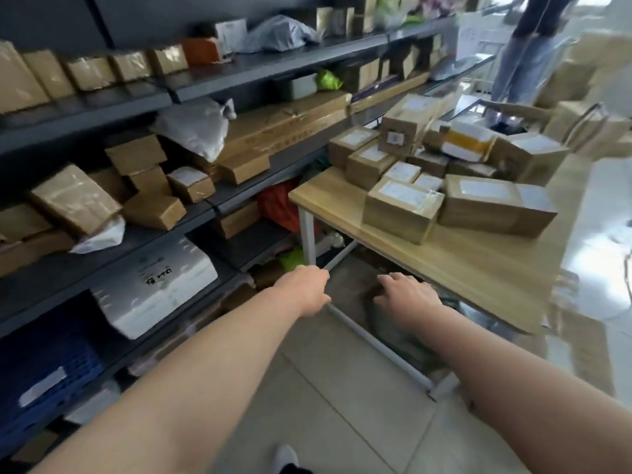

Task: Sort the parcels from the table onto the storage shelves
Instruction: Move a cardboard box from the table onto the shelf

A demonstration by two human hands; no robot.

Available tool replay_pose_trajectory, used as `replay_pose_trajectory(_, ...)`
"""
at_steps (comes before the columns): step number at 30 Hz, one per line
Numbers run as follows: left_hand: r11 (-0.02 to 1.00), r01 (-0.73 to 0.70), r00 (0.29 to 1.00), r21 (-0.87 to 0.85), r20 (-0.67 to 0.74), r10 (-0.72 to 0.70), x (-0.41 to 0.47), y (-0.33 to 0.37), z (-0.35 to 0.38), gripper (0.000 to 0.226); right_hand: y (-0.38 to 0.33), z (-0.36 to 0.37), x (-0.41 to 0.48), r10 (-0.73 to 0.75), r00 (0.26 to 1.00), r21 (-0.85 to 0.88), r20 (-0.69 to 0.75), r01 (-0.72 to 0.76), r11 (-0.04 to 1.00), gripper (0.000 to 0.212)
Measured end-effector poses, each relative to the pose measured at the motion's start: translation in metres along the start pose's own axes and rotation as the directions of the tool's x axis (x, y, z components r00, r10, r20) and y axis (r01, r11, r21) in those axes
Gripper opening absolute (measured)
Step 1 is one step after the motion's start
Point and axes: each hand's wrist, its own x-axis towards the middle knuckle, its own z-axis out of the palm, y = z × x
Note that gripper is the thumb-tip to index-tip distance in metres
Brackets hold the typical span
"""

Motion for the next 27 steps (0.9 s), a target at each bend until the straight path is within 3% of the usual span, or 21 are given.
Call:
replay_pose_trajectory(9,0.973,-0.217,0.976,0.076,0.004,0.218,0.131,0.001,-0.04,0.048,0.036,-0.017,0.075,0.229,0.973,0.063,-0.038,-0.226,0.972,0.046)
replay_pose_trajectory(16,0.961,-0.276,0.961,0.024,0.032,0.276,0.217,-0.003,-0.059,0.045,0.051,-0.016,0.115,0.366,0.93,0.134,-0.042,-0.358,0.924,0.051)
replay_pose_trajectory(27,0.958,-0.282,0.958,-0.05,0.029,0.284,0.306,0.03,-0.061,0.062,0.102,-0.013,0.158,0.465,0.885,0.21,-0.037,-0.448,0.869,0.059)
